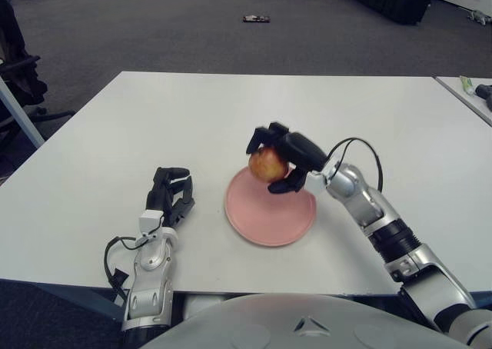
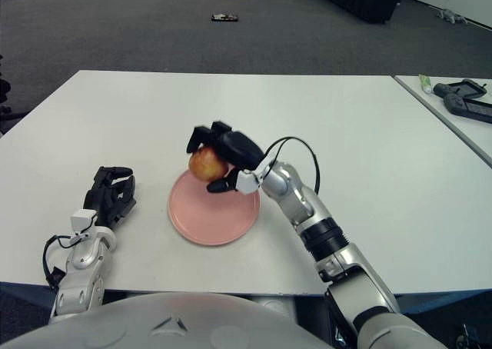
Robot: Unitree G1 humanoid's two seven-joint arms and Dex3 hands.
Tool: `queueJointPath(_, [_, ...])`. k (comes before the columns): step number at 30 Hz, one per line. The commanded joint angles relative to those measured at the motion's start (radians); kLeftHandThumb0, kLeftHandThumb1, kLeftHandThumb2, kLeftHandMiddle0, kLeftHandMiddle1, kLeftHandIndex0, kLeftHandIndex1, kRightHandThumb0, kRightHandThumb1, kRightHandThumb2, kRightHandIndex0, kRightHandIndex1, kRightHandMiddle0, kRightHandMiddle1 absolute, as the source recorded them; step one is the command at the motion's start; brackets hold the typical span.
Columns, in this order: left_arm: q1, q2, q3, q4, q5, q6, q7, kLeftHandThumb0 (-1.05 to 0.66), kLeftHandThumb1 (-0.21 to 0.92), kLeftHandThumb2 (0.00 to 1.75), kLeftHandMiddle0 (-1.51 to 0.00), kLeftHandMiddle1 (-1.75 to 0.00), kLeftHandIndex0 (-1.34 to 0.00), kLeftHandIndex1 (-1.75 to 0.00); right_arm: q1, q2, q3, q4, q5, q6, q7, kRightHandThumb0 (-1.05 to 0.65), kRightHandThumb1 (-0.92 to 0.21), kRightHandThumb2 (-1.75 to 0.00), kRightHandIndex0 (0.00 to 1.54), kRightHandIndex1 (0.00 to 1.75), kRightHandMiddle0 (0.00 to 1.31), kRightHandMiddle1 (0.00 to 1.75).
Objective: Put the apple into the plate.
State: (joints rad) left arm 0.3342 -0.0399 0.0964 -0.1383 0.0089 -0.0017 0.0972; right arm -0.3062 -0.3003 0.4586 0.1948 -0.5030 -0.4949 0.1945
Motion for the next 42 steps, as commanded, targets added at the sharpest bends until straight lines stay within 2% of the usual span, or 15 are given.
queueJointPath(1, [0.009, -0.001, 0.010, 0.030, -0.002, 0.023, 0.009, -0.35, 0.89, 0.57, -0.50, -1.35, -0.21, -1.75, -0.016, -0.010, 0.010, 0.038, -0.040, -0.028, -0.016, -0.51, -0.22, -1.43, 1.26, 1.75, 0.68, 1.75])
queueJointPath(10, [0.013, 0.002, 0.012, 0.035, 0.005, 0.006, 0.007, -0.35, 0.92, 0.53, -0.48, -1.33, -0.20, -1.75, -0.045, -0.051, 0.053, 0.118, -0.150, -0.140, -0.057, -0.50, -0.25, -1.40, 1.19, 1.75, 0.66, 1.75])
queueJointPath(16, [0.011, 0.006, 0.013, 0.047, 0.007, -0.014, 0.003, -0.35, 0.92, 0.53, -0.49, -1.33, -0.20, -1.75, -0.069, -0.091, 0.062, 0.182, -0.152, -0.225, -0.035, -0.45, -0.42, -1.18, 0.90, 1.75, 0.53, 1.75])
queueJointPath(17, [0.011, 0.007, 0.013, 0.048, 0.006, -0.017, 0.001, -0.35, 0.92, 0.53, -0.49, -1.33, -0.20, -1.75, -0.080, -0.102, 0.070, 0.189, -0.152, -0.236, -0.012, -0.44, -0.46, -1.13, 0.74, 1.75, 0.50, 1.75])
queueJointPath(18, [0.010, 0.008, 0.013, 0.050, 0.005, -0.019, 0.000, -0.35, 0.92, 0.53, -0.48, -1.33, -0.20, -1.75, -0.089, -0.109, 0.076, 0.194, -0.153, -0.244, 0.004, -0.55, -0.45, -1.07, 0.47, 1.75, 0.32, 1.67])
queueJointPath(20, [0.010, 0.008, 0.013, 0.051, 0.004, -0.018, -0.001, -0.35, 0.92, 0.53, -0.48, -1.33, -0.20, -1.75, -0.106, -0.119, 0.085, 0.202, -0.161, -0.262, 0.023, -0.64, -0.44, -1.01, 0.24, 1.75, 0.16, 1.60])
queueJointPath(21, [0.009, 0.009, 0.013, 0.051, 0.004, -0.017, -0.001, -0.35, 0.92, 0.53, -0.47, -1.32, -0.20, -1.75, -0.114, -0.123, 0.089, 0.207, -0.165, -0.273, 0.028, -0.70, -0.46, -0.96, 0.15, 1.50, 0.10, 1.41])
queueJointPath(22, [0.009, 0.009, 0.013, 0.050, 0.003, -0.013, -0.002, -0.35, 0.92, 0.53, -0.47, -1.32, -0.20, -1.75, -0.130, -0.131, 0.096, 0.211, -0.176, -0.291, 0.033, -0.71, -0.47, -0.93, 0.12, 1.41, 0.08, 1.34])
queueJointPath(23, [0.009, 0.009, 0.013, 0.049, 0.003, -0.009, -0.002, -0.35, 0.92, 0.53, -0.46, -1.32, -0.20, -1.75, -0.141, -0.137, 0.100, 0.214, -0.183, -0.305, 0.036, -0.76, -0.50, -0.88, 0.08, 1.11, 0.05, 1.13])
queueJointPath(25, [0.008, 0.009, 0.013, 0.047, 0.001, -0.006, -0.003, -0.35, 0.92, 0.53, -0.46, -1.32, -0.20, -1.75, -0.165, -0.149, 0.112, 0.220, -0.201, -0.331, 0.046, -0.81, -0.53, -0.82, 0.04, 0.82, 0.03, 0.92])
queueJointPath(27, [0.009, 0.010, 0.013, 0.046, 0.001, -0.006, -0.003, -0.35, 0.92, 0.53, -0.45, -1.32, -0.20, -1.75, -0.178, -0.155, 0.119, 0.225, -0.212, -0.346, 0.053, -0.87, -0.59, -0.75, 0.02, 0.40, 0.01, 0.56])
queueJointPath(28, [0.009, 0.011, 0.013, 0.046, 0.002, -0.008, -0.004, -0.35, 0.92, 0.53, -0.45, -1.32, -0.20, -1.75, -0.184, -0.159, 0.123, 0.228, -0.214, -0.351, 0.061, -0.88, -0.60, -0.74, 0.01, 0.35, 0.01, 0.51])
queueJointPath(30, [0.008, 0.012, 0.011, 0.053, 0.004, -0.025, -0.004, -0.35, 0.92, 0.53, -0.45, -1.32, -0.20, -1.75, -0.192, -0.167, 0.128, 0.232, -0.206, -0.359, 0.082, -0.93, -0.63, -0.70, 0.00, 0.14, 0.00, 0.23])
queueJointPath(33, [0.006, 0.012, 0.010, 0.060, 0.004, -0.042, -0.006, -0.35, 0.92, 0.53, -0.45, -1.32, -0.20, -1.75, -0.193, -0.172, 0.128, 0.237, -0.193, -0.366, 0.098, -0.98, -0.65, -0.64, 0.00, 0.05, 0.00, 0.08])
queueJointPath(42, [0.006, 0.014, 0.011, 0.033, 0.007, 0.032, 0.003, -0.35, 0.92, 0.53, -0.44, -1.29, -0.19, -1.75, -0.182, -0.173, 0.122, 0.238, -0.107, -0.360, 0.188, -1.05, -0.71, -0.47, 0.00, 0.00, 0.00, 0.00])
